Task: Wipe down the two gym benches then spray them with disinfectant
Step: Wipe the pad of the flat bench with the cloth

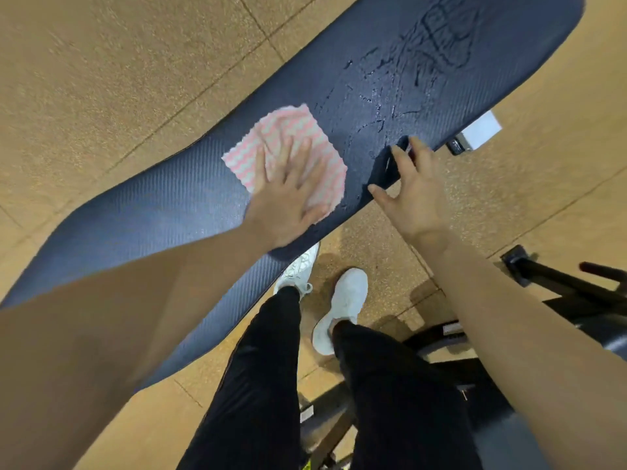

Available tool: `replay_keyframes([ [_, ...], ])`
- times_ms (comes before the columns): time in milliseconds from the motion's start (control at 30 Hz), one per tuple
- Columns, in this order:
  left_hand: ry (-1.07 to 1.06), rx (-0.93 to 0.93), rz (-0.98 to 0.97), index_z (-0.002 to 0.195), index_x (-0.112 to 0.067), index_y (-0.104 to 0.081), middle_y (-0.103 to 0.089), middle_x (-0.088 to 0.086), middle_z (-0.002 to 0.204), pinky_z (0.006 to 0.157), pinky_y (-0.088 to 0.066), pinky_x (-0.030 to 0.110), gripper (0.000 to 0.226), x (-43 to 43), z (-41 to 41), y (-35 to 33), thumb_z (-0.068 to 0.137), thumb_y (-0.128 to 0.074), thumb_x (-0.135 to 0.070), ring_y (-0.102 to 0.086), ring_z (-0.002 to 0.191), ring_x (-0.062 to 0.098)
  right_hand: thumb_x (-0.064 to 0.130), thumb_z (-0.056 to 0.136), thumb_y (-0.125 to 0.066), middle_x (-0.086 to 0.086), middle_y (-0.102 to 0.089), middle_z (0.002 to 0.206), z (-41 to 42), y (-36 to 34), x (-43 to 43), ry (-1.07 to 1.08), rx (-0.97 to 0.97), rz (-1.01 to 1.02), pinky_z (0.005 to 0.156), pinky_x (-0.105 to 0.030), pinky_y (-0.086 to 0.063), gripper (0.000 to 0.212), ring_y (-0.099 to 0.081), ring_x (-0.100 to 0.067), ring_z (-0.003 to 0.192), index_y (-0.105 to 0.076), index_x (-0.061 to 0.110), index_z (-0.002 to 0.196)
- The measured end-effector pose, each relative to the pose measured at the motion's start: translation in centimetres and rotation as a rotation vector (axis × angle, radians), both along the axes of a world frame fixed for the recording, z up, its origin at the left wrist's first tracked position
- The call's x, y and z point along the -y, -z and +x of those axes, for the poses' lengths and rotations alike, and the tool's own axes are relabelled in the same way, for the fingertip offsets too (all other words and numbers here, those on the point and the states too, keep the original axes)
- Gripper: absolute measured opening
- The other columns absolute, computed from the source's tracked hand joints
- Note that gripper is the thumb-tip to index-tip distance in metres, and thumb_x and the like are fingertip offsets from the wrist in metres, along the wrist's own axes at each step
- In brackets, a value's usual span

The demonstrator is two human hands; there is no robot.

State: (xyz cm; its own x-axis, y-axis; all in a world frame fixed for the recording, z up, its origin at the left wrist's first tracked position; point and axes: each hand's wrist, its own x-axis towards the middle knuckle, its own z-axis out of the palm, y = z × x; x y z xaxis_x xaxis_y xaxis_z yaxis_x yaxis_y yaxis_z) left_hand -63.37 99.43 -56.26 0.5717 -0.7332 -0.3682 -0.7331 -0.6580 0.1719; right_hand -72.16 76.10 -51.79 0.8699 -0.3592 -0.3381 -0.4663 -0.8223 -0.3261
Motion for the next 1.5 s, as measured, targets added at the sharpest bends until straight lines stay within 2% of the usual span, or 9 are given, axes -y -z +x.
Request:
replay_keyframes([
  [167,0.048,0.007,0.016,0.165,-0.025,0.000,0.010,0.013,0.171,0.119,-0.001,0.072,0.077,1.0,-5.4,0.7,0.104,-0.026,-0.065,0.011,0.156,0.042,0.052,0.090,-0.069,-0.008,-0.014,0.169,2.5,0.5,3.5,-0.053,-0.066,-0.046,0.124,-0.046,-0.016,0.083,-0.010,-0.033,0.156,-0.033,0.020,0.158],
  [300,-0.002,0.020,-0.032,0.165,-0.029,-0.006,0.002,0.016,0.171,0.119,-0.007,0.072,0.078,1.6,-4.0,0.6,0.101,-0.027,-0.070,0.004,0.155,0.048,0.059,0.087,-0.068,-0.010,-0.024,0.167,2.8,0.9,4.4,-0.108,-0.059,-0.071,0.124,-0.048,-0.019,0.086,-0.015,-0.033,0.155,-0.037,0.019,0.156],
  [433,-0.404,0.045,0.041,0.164,-0.031,-0.004,0.002,0.025,0.169,0.116,0.001,0.077,0.082,4.6,1.7,0.6,0.098,-0.022,-0.075,0.002,0.151,0.059,0.067,0.086,-0.062,-0.009,-0.028,0.165,2.9,1.1,5.0,-0.159,-0.078,-0.129,0.122,-0.048,-0.024,0.088,-0.019,-0.032,0.154,-0.037,0.021,0.156],
  [567,-0.667,0.017,0.036,0.163,-0.033,0.001,0.003,0.021,0.170,0.112,0.000,0.081,0.082,7.0,8.3,0.5,0.096,-0.016,-0.078,0.004,0.152,0.055,0.072,0.085,-0.059,-0.008,-0.031,0.163,3.0,1.3,5.7,-0.214,-0.084,-0.149,0.121,-0.047,-0.027,0.088,-0.022,-0.031,0.152,-0.038,0.023,0.155],
  [867,-0.317,0.038,0.062,0.164,-0.029,0.004,0.006,0.017,0.171,0.114,-0.008,0.078,0.081,8.8,2.3,0.3,0.099,-0.023,-0.071,0.004,0.155,0.049,0.064,0.087,-0.063,-0.007,-0.038,0.160,2.9,1.7,7.2,-0.287,-0.029,-0.122,0.114,-0.051,-0.038,0.079,-0.029,-0.029,0.149,-0.045,0.021,0.151],
  [1033,-0.074,0.024,0.002,0.164,-0.035,-0.004,0.003,0.011,0.172,0.115,-0.004,0.078,0.080,10.6,-4.8,0.4,0.099,-0.027,-0.074,-0.015,0.153,0.049,0.045,0.085,-0.071,-0.005,-0.043,0.157,2.2,2.1,8.9,-0.305,0.053,0.006,0.114,-0.050,-0.039,0.067,-0.032,-0.027,0.148,-0.055,0.018,0.144],
  [1267,-0.147,0.027,-0.049,0.161,-0.046,-0.006,0.008,0.006,0.173,0.118,0.002,0.074,0.067,11.5,-0.5,0.4,0.100,-0.018,-0.070,-0.004,0.154,0.050,0.031,0.089,-0.074,-0.010,-0.049,0.151,1.7,1.8,12.2,-0.292,0.139,0.142,0.111,-0.045,-0.043,0.054,-0.046,-0.029,0.135,-0.061,0.007,0.136],
  [1400,-0.436,0.012,-0.006,0.162,-0.042,-0.002,0.011,0.014,0.171,0.117,0.000,0.075,0.089,13.4,6.7,0.6,0.088,-0.025,-0.084,0.006,0.154,0.052,0.044,0.087,-0.074,-0.007,-0.052,0.147,3.0,1.6,14.5,-0.182,0.139,0.051,0.110,-0.047,-0.042,0.058,-0.047,-0.029,0.131,-0.063,0.011,0.133],
  [1500,-0.476,0.045,0.031,0.162,-0.037,0.004,0.013,0.014,0.171,0.116,0.002,0.076,0.106,14.3,11.4,-0.1,0.078,-0.020,-0.096,0.009,0.153,0.052,0.054,0.083,-0.074,-0.007,-0.038,0.159,4.4,1.5,16.3,-0.105,0.082,-0.001,0.119,-0.048,-0.032,0.077,-0.032,-0.030,0.146,-0.051,0.016,0.146],
])
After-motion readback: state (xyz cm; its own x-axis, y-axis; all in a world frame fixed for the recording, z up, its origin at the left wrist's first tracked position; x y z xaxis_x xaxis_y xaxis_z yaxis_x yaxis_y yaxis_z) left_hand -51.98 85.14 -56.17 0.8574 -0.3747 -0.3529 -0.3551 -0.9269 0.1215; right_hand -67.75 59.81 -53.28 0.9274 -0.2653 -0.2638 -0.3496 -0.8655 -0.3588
